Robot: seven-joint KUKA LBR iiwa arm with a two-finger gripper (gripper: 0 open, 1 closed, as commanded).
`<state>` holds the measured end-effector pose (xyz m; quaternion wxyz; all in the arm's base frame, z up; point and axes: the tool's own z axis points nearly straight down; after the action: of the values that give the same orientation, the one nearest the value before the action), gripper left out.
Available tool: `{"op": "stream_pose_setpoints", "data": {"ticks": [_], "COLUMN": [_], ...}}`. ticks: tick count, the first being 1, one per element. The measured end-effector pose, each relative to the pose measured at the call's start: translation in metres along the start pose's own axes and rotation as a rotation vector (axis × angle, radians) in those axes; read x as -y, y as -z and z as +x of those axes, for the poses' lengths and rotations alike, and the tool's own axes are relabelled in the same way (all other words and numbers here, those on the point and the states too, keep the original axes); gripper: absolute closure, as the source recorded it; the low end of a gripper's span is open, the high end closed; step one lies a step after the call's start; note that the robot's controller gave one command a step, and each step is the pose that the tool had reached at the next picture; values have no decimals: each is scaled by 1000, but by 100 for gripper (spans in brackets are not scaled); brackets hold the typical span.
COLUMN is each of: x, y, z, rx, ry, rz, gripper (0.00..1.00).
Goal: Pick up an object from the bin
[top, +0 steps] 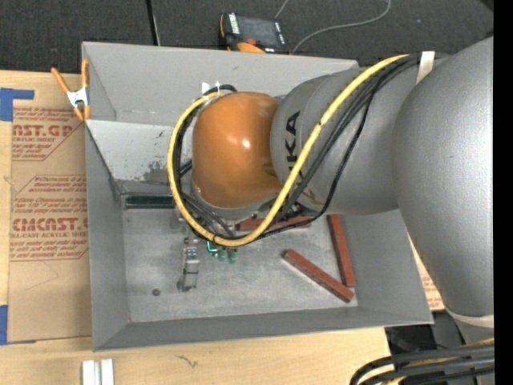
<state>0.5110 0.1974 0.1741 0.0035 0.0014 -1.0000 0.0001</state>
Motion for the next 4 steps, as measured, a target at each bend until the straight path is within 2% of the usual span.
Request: {"op": "stream_pose_setpoints", "data": {"ticks": [1, 2, 3, 4], "x": [127, 150, 198, 197], "y": [17, -77, -105, -104], "z": [-56, -63, -54, -55], "rx": [12, 1, 5, 8], "ry": [50, 65, -141, -140], "rz": [1, 0, 0, -2], "gripper": [0, 0, 0, 100]}}
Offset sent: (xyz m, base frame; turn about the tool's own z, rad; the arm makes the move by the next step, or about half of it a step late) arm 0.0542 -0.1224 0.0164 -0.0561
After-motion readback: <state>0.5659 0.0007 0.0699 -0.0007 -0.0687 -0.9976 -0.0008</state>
